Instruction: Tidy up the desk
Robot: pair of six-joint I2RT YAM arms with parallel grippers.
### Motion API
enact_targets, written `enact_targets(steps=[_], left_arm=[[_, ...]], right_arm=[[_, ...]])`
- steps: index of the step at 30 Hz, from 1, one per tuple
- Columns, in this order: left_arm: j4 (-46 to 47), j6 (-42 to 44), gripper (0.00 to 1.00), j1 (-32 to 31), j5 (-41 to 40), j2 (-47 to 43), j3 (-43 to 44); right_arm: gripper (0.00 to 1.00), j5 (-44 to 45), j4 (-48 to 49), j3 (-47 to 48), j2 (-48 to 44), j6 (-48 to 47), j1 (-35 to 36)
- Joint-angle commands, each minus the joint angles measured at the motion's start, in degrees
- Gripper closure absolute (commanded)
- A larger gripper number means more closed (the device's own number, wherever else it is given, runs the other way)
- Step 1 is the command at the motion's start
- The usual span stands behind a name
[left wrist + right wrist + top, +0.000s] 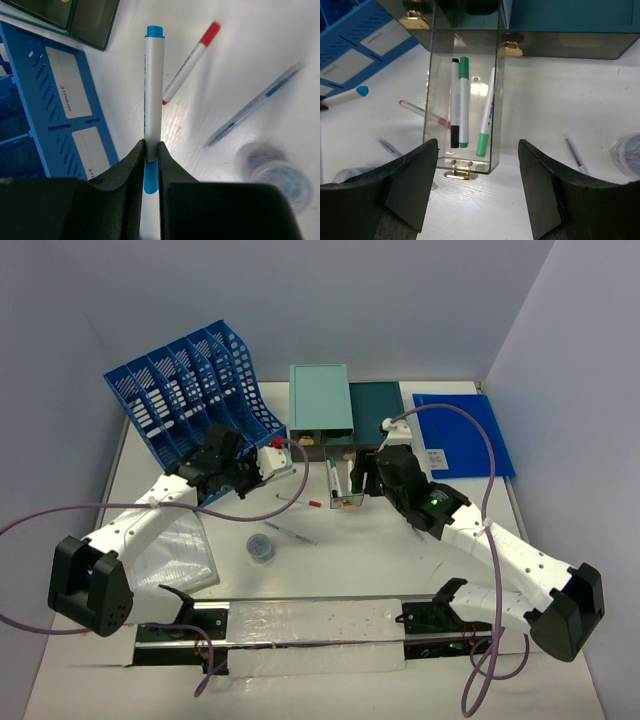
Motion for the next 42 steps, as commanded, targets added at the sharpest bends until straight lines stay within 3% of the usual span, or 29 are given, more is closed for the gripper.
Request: enact_targets(steps=[1, 5, 10, 12, 18, 25, 28, 35, 38, 39, 40, 42], left_arm=[[-0.36, -11.58, 1.00, 0.24, 6.47, -1.38, 8.15], [2.06, -20.62, 1.00, 0.20, 14.98, -2.57, 11.69], [4.19, -25.96, 1.00, 0.15, 18.10, -4.13, 12.86], [4.78, -27.07, 1.00, 0.23, 18.86, -4.61, 12.68], [7.29, -30.80, 1.00, 0.15, 21.39, -6.52, 11.26], [7.85, -31.81, 1.00, 0.23, 23.34, -7.25, 10.74], [8.25, -31.54, 1.00, 0.23, 24.05, -7.75, 9.68], [7.20, -30.62, 1.00, 0.24, 24.84, -7.49, 8.40], [7.03, -30.08, 1.00, 0.16, 23.97, -7.83, 8.74], [6.95, -29.89, 1.00, 0.23, 23.94, -7.84, 8.75], [6.67, -29.88, 0.97, 0.24, 23.41, -7.98, 8.95], [5.98, -29.70, 0.67, 0.23, 21.30, -7.82, 9.21]], right_arm=[[0.28, -0.48, 4.91, 0.53, -3.17, 3.06, -0.24], [0.25, -8.64, 12.74, 0.23, -4.57, 2.93, 0.43], [0.09, -12.38, 24.34, 1.01, -2.37, 2.08, 4.98], [0.07, -13.63, 27.92, 0.69, -1.40, 2.78, 6.11], [0.07, -16.56, 37.85, 1.32, 3.47, 5.48, 7.06], [0.15, -13.09, 36.94, 4.00, 7.74, 8.68, 7.15], [0.23, -13.51, 39.11, 4.50, 9.02, 9.46, 7.06], [0.53, -15.75, 40.48, 6.45, 11.99, 10.82, 7.06], [0.83, -16.89, 40.26, 7.63, 13.38, 11.19, 6.96], [0.83, -16.83, 39.91, 7.65, 13.48, 11.19, 6.97], [0.95, -16.02, 38.76, 8.11, 13.36, 10.66, 6.90], [1.00, -13.44, 35.78, 8.93, 12.72, 9.18, 6.65]])
